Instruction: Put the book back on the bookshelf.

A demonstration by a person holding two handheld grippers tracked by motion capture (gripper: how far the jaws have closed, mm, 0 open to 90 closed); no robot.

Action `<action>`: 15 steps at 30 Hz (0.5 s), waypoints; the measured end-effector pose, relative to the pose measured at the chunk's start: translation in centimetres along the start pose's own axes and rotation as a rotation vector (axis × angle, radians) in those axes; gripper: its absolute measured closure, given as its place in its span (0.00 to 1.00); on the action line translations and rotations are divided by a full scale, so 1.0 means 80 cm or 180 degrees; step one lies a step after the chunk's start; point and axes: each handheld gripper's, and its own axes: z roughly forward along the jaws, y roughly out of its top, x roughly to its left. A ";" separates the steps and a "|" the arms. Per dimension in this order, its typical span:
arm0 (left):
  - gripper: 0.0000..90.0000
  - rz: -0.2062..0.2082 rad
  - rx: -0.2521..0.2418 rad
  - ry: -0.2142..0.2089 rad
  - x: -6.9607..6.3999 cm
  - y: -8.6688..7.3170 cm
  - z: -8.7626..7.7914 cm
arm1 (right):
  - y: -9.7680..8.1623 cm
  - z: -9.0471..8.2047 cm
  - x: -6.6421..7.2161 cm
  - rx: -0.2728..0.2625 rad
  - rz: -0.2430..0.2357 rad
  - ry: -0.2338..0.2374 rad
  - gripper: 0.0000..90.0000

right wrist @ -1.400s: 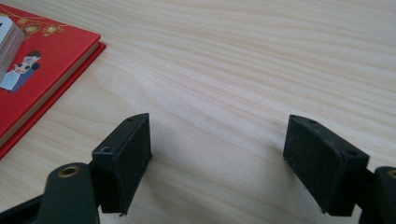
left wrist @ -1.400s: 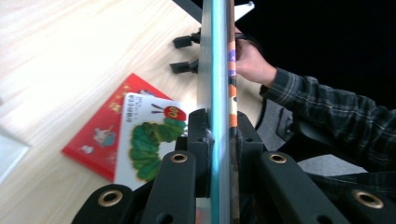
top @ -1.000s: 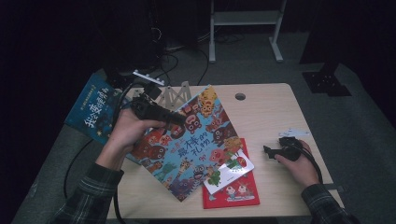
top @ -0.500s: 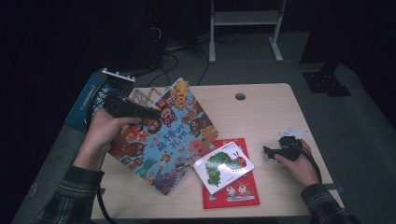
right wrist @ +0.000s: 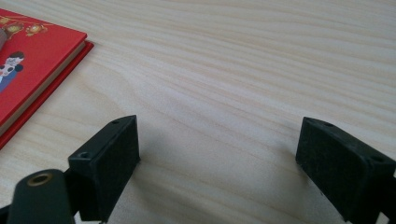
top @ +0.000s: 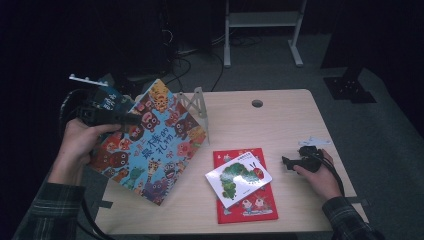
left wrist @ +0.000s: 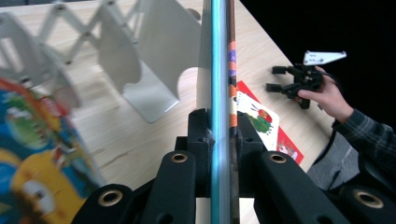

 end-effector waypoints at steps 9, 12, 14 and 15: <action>0.89 -0.0221 -0.0058 0.0220 0.031 -0.020 -0.034 | 0.000 0.000 0.000 0.0000 0.0000 0.0000 0.13; 0.89 -0.0296 -0.0070 0.0294 0.042 -0.026 -0.045 | 0.000 0.000 0.000 -0.0005 -0.0003 -0.0004 0.13; 0.89 -0.0337 -0.0064 0.0350 0.047 -0.029 -0.051 | 0.000 0.000 0.000 0.0003 0.0011 -0.0004 0.13; 0.89 -0.0353 -0.0066 0.0372 0.050 -0.030 -0.054 | 0.000 0.000 0.000 0.0002 0.0011 -0.0004 0.13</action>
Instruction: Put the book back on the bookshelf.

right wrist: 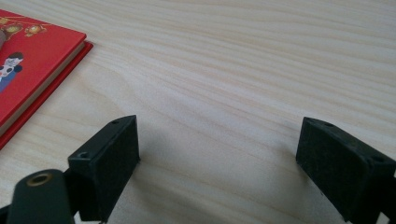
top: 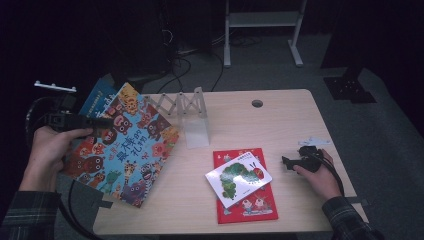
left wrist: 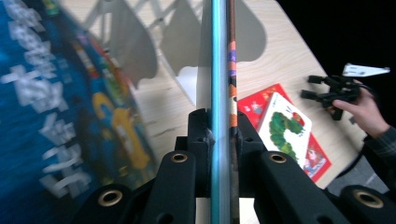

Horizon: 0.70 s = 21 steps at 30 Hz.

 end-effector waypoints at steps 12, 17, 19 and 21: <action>0.89 -0.0184 0.0029 0.0233 0.027 -0.004 -0.017 | 0.000 0.000 0.000 0.0002 0.0006 -0.0011 0.13; 0.89 -0.0279 0.0019 0.0229 0.037 -0.007 -0.018 | 0.000 0.000 0.001 0.0002 0.0008 -0.0013 0.13; 0.89 -0.0311 0.0028 0.0236 0.038 -0.006 -0.018 | 0.000 0.000 0.001 0.0002 0.0010 -0.0015 0.13; 0.89 -0.0306 0.0031 0.0240 0.038 -0.004 -0.020 | 0.000 0.000 0.001 0.0002 0.0010 -0.0015 0.13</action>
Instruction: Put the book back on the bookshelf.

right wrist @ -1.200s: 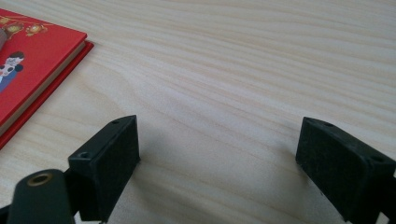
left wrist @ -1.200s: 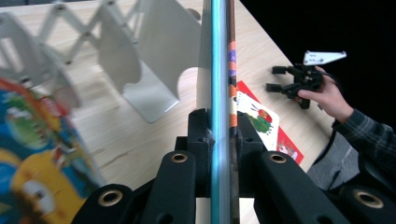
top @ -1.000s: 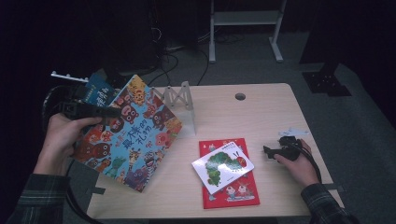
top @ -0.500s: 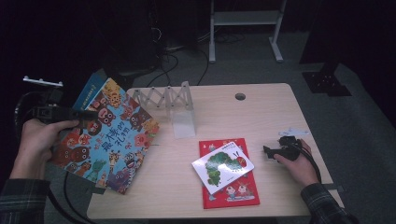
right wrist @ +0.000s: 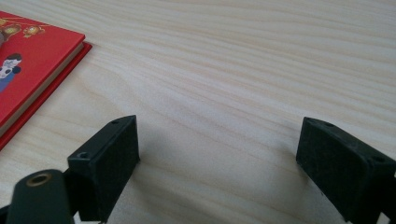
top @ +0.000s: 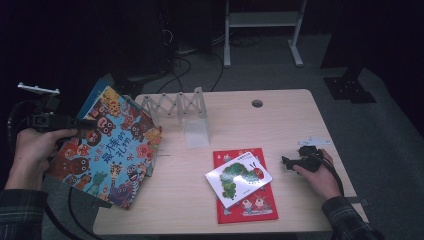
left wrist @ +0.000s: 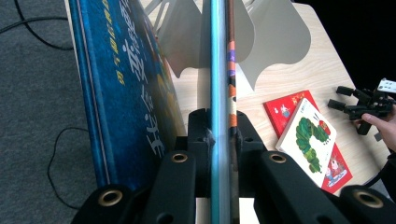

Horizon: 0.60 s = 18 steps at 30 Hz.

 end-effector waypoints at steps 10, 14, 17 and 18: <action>0.89 -0.0067 -0.0069 0.0087 -0.003 0.019 -0.011 | 0.000 0.000 0.000 0.0000 0.0003 -0.0003 0.13; 0.89 -0.0095 -0.0077 0.0108 -0.002 0.024 -0.014 | 0.000 0.000 0.000 0.0001 0.0003 -0.0005 0.13; 0.89 -0.0145 -0.0102 0.0130 0.001 0.028 -0.016 | 0.000 0.000 0.000 0.0001 0.0003 -0.0005 0.13; 0.89 -0.0160 -0.0099 0.0139 0.002 0.030 -0.017 | 0.000 0.000 0.000 0.0000 0.0002 -0.0005 0.13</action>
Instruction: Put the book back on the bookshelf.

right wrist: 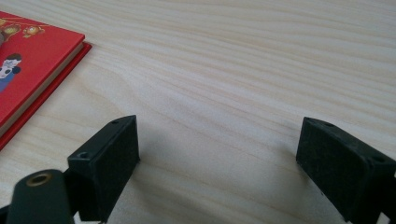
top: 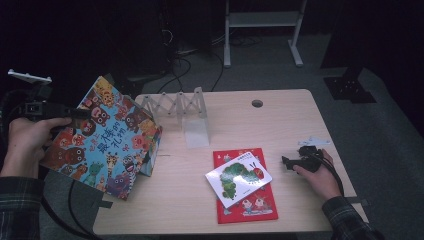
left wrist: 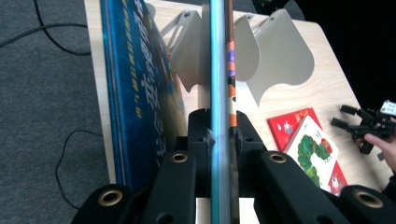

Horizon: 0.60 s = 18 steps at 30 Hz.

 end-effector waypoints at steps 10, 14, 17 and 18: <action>0.89 -0.0090 -0.0052 0.0128 -0.002 0.028 0.017 | 0.000 0.000 0.000 0.0002 0.0006 -0.0004 0.13; 0.89 -0.0145 -0.0071 0.0175 -0.001 0.035 0.027 | 0.000 0.000 0.000 0.0001 0.0007 -0.0004 0.13; 0.89 -0.0181 -0.0087 0.0217 0.002 0.039 0.037 | 0.000 0.000 0.000 0.0001 0.0006 -0.0004 0.13; 0.89 -0.0183 -0.0086 0.0242 0.002 0.040 0.040 | 0.000 0.000 0.000 0.0001 0.0006 -0.0005 0.13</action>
